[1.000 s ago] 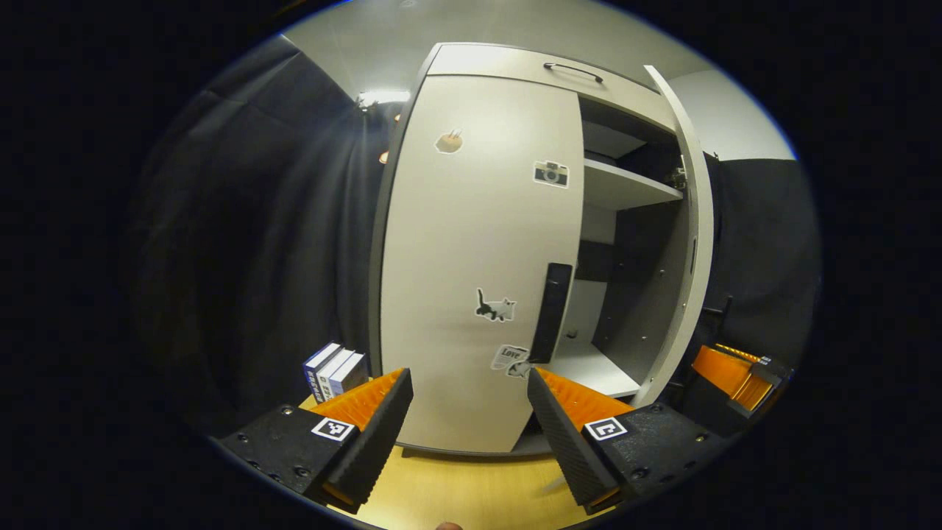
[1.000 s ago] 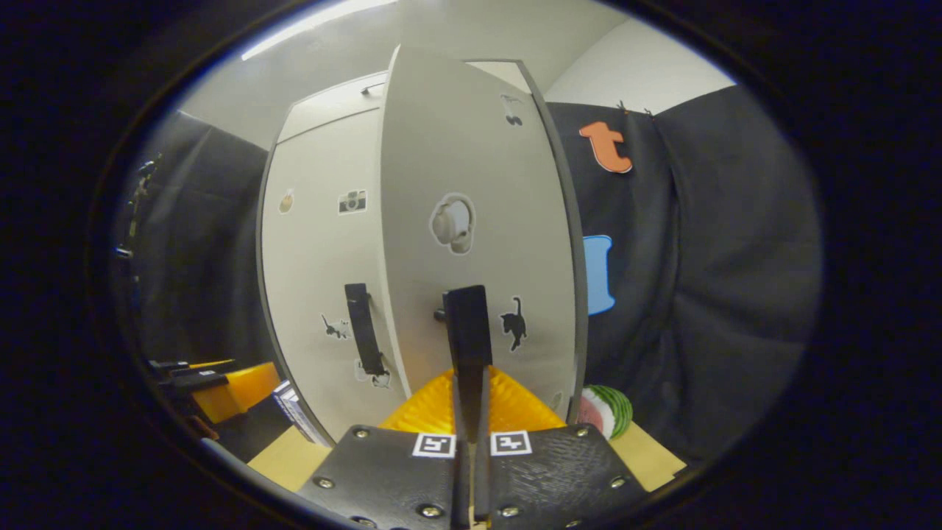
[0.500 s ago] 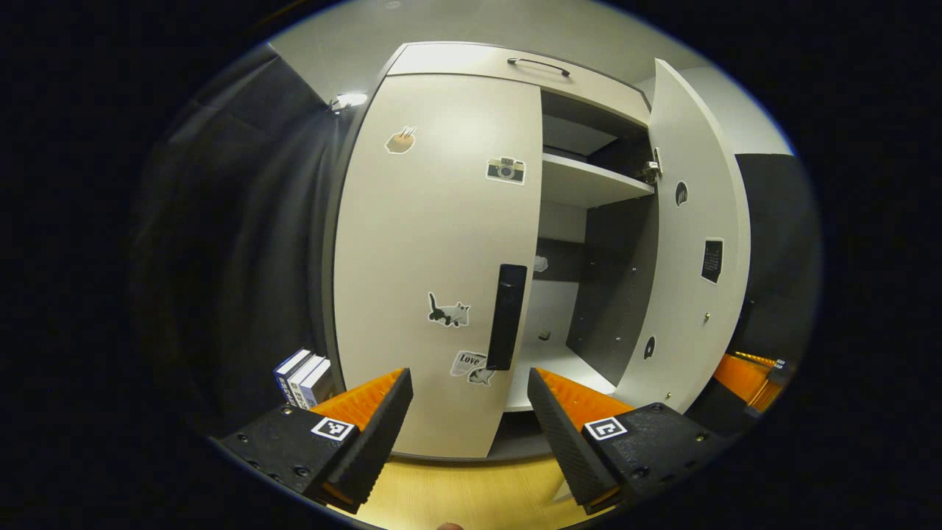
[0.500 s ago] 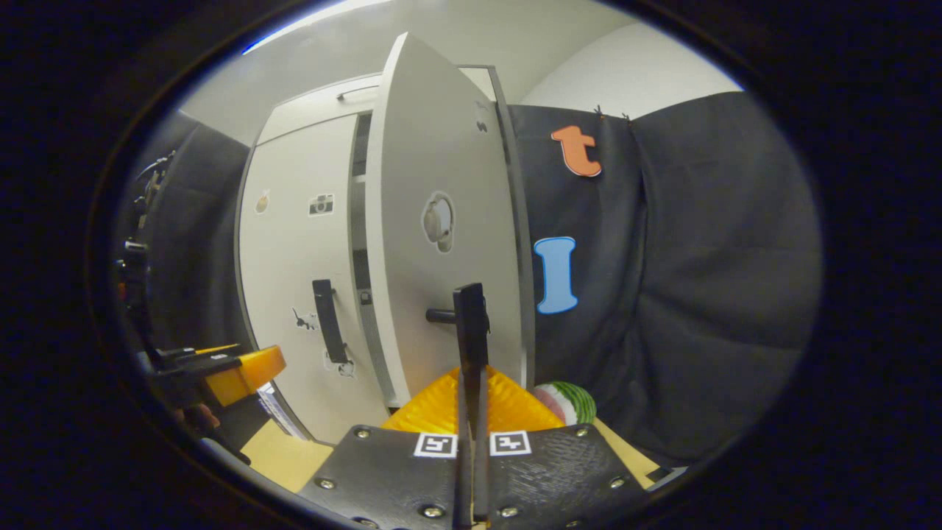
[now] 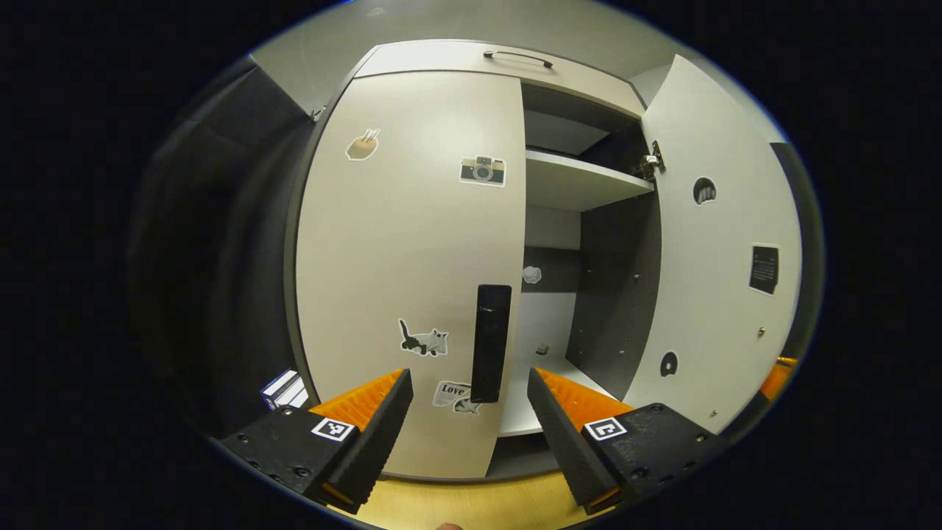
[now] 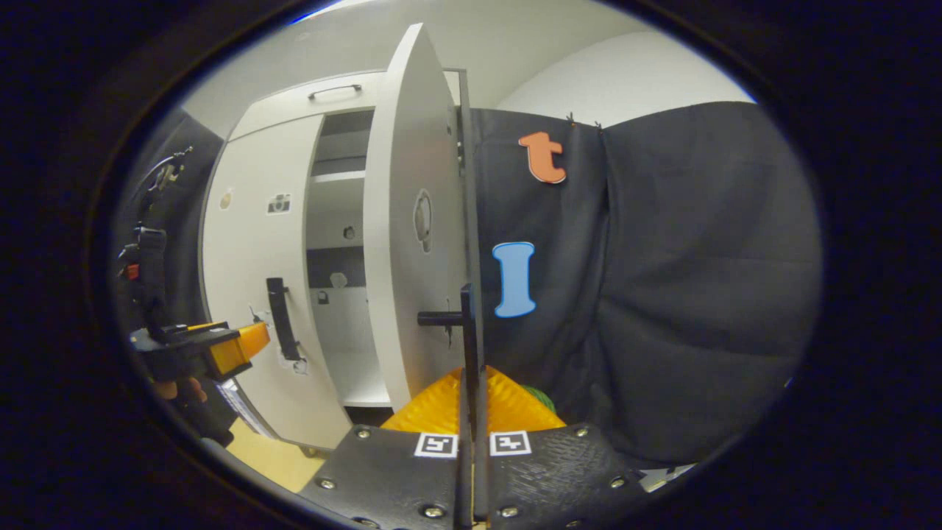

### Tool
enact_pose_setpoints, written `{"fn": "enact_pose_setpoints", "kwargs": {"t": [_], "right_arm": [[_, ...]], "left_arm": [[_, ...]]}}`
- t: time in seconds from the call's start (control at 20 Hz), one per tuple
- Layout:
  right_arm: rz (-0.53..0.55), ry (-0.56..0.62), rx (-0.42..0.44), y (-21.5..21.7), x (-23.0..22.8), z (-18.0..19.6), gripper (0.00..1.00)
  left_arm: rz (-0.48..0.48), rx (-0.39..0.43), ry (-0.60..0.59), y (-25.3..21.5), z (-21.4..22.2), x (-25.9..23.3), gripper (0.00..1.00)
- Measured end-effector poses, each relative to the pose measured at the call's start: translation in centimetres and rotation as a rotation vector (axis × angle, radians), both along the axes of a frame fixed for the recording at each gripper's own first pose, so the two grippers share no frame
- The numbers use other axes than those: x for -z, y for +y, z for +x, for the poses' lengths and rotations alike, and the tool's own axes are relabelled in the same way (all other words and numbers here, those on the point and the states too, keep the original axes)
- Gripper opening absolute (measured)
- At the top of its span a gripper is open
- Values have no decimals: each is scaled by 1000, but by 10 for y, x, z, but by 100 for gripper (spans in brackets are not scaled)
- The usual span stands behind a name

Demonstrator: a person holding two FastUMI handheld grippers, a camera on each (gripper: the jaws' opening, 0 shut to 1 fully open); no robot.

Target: Open the right door of the double-door shoe cabinet with the right hand, and open the left door with the left hand.

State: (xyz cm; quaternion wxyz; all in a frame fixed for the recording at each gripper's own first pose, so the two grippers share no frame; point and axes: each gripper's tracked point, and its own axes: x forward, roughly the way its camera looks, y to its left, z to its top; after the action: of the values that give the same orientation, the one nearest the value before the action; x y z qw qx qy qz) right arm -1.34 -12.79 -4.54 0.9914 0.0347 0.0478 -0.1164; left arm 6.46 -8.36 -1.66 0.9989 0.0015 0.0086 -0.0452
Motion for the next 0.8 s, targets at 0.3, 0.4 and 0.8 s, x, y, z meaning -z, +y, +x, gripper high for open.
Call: {"fn": "enact_pose_setpoints", "kwargs": {"t": [0.3, 0.4, 0.8], "right_arm": [[-12, -16, 50, -40, 0, 4, 1], [-31, -16, 38, -45, 1, 5, 1], [-14, -23, 22, -50, 3, 7, 1]], "left_arm": [[18, -11, 9, -8, 35, 4, 98], [22, -13, 7, -12, 43, 4, 97], [56, -54, -32, -12, 69, -2, 81]]}}
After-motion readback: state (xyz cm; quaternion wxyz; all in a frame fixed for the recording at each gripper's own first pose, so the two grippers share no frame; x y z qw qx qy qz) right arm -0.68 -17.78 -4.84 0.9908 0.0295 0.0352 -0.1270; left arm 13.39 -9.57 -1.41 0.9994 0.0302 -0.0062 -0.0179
